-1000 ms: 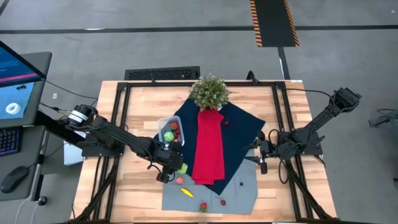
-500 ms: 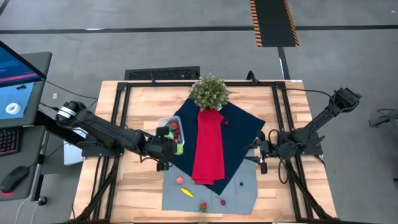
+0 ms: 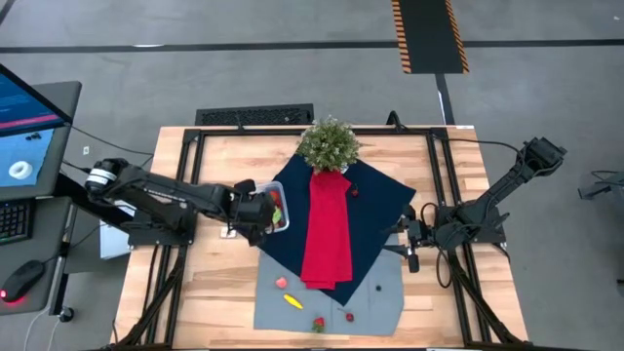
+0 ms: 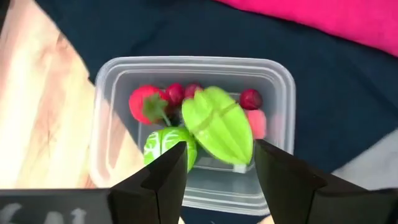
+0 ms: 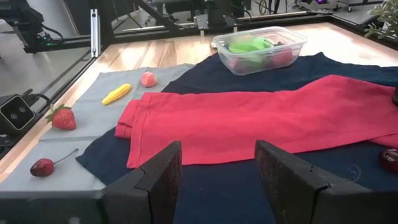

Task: Pick and placing Produce into tupperware
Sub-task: Put the pink peach into the transparent bin

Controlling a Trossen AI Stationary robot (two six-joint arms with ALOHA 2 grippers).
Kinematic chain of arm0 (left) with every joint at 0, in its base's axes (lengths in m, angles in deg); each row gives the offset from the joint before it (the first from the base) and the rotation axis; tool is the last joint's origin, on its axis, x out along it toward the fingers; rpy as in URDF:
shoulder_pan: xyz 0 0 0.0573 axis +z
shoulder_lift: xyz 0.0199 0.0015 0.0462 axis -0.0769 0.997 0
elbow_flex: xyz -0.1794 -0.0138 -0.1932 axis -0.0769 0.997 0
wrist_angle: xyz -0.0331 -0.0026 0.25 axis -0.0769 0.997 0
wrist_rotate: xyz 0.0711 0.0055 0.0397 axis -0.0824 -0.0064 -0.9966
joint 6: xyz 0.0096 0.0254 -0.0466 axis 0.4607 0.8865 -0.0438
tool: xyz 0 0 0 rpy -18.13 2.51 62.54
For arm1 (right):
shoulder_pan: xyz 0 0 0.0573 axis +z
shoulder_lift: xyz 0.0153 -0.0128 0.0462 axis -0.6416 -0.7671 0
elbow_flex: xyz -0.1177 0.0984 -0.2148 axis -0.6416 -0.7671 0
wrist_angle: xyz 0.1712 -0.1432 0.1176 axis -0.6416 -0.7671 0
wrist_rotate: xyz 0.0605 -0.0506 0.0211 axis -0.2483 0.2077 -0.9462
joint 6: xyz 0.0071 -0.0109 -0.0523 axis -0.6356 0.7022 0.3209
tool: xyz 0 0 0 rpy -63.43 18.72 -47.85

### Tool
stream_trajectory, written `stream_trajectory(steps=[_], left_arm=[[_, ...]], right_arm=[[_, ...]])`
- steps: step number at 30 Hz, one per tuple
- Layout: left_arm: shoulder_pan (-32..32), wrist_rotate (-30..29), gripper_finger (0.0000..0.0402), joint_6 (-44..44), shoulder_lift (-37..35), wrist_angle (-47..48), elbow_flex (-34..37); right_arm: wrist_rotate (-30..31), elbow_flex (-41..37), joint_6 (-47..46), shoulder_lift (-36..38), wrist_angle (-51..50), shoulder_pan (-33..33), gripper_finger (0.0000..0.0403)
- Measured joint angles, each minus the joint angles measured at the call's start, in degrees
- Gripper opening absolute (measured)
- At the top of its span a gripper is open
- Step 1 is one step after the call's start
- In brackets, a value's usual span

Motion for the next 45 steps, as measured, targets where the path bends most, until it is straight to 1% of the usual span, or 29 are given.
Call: stream_trajectory(steps=[8,10,13,14,17,20,22,24,26,28,31,34,37,40,45], left_arm=[[0.57,1.53,0.0178,2.02,0.01,-1.62,0.00],[0.61,4.53,0.0178,2.66,0.02,-4.03,0.00],[-0.53,12.51,0.0178,3.88,0.02,-10.08,0.00],[-1.41,14.20,0.0178,4.82,0.02,-11.54,0.00],[-4.44,14.24,0.0179,6.31,0.75,-13.51,0.00],[-6.38,12.13,0.0187,4.39,1.34,-13.40,0.05],[-7.24,12.75,0.0201,2.96,1.87,-13.38,0.09],[-8.41,14.08,0.0223,2.68,2.19,-14.05,0.11],[-9.88,15.11,0.0254,2.75,3.05,-15.31,0.02],[-11.45,15.13,0.0289,2.75,3.62,-14.30,0.13],[-13.37,15.06,0.0337,4.18,5.09,-15.21,0.09],[-15.09,16.14,0.0369,6.30,6.98,-16.94,0.09],[-16.44,16.63,0.0384,7.25,8.79,-17.54,0.09],[-17.42,16.77,0.0386,7.73,10.99,-18.53,0.09],[-18.59,20.41,0.0387,9.81,14.05,-22.07,0.09]], right_arm=[[0.01,0.00,0.00,0.00,0.00,0.01,0.0225],[0.00,0.00,0.00,0.00,0.00,0.00,0.0225],[0.01,0.00,0.00,0.00,0.02,0.02,0.0225],[0.00,0.00,0.00,0.00,0.02,0.00,0.0225],[0.00,0.00,0.00,0.00,0.02,0.00,0.0225],[0.00,0.00,0.00,-0.02,-0.01,0.01,0.0225],[0.02,0.00,0.00,-0.02,-0.01,0.00,0.0225],[0.01,0.02,0.00,0.00,-0.11,0.00,0.0225],[0.02,0.02,0.00,-0.02,-0.45,0.00,0.0225],[0.00,0.02,0.00,0.00,-0.72,0.01,0.0225],[0.02,0.02,-0.02,0.00,-1.28,0.00,0.0225],[0.00,0.01,0.00,-0.06,-2.74,0.00,0.0225],[0.00,0.06,0.00,-0.03,-3.63,0.00,0.0225],[0.01,0.06,0.00,-0.03,-4.35,0.00,0.0225],[0.00,0.04,0.00,-0.07,-5.31,0.00,0.0225]])
